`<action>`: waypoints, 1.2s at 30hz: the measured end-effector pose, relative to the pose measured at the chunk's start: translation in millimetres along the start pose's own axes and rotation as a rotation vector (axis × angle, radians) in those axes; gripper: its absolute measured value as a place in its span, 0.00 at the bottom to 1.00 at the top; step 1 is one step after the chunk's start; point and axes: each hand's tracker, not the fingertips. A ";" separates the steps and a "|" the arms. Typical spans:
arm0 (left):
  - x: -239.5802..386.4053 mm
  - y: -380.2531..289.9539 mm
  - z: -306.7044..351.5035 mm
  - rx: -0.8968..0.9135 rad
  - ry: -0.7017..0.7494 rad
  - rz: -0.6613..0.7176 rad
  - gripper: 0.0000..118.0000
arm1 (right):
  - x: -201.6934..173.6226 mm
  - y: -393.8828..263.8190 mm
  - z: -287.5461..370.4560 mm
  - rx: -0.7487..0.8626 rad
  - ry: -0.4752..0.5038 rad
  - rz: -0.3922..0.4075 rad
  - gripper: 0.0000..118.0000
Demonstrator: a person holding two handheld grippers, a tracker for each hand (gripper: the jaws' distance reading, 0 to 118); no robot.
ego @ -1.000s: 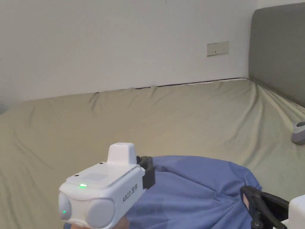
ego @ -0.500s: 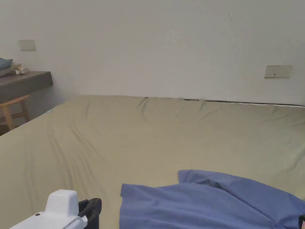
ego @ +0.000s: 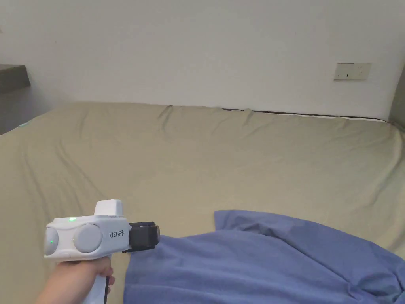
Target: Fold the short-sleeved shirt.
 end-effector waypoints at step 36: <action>27.9 4.3 88.9 0.151 -0.021 -0.158 0.03 | 143.1 -71.4 -205.9 -0.480 -0.111 -0.132 0.41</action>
